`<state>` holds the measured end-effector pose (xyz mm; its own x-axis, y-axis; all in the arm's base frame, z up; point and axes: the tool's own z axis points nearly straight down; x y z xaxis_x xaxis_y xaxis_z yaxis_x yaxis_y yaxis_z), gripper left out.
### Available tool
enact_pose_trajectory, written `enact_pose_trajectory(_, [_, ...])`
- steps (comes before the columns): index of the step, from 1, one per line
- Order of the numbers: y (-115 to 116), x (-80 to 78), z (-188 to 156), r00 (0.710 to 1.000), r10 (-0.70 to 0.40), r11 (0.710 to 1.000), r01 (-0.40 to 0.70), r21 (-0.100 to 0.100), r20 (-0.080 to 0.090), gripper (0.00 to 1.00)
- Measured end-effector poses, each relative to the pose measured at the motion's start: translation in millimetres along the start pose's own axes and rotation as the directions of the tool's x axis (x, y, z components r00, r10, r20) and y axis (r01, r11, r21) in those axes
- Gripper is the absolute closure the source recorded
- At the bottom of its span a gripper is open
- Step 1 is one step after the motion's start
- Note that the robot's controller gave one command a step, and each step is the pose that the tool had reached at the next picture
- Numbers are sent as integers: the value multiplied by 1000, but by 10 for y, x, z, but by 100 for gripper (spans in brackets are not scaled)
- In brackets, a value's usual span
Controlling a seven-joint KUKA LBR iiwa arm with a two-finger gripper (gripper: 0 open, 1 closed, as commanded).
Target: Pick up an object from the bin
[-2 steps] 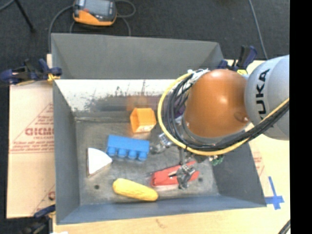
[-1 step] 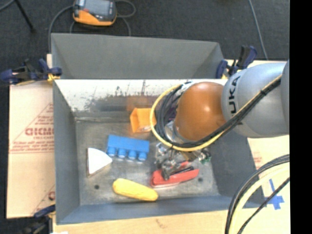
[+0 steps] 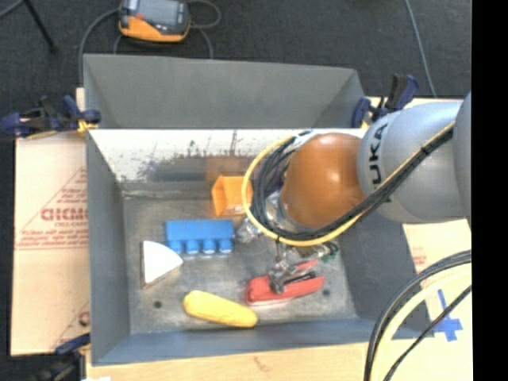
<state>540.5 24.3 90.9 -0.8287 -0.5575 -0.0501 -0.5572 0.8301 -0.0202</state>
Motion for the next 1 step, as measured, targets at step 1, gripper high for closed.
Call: enact_pose_trajectory(1, [-26,97,24,999,6,1000,-6,-5,-35,100])
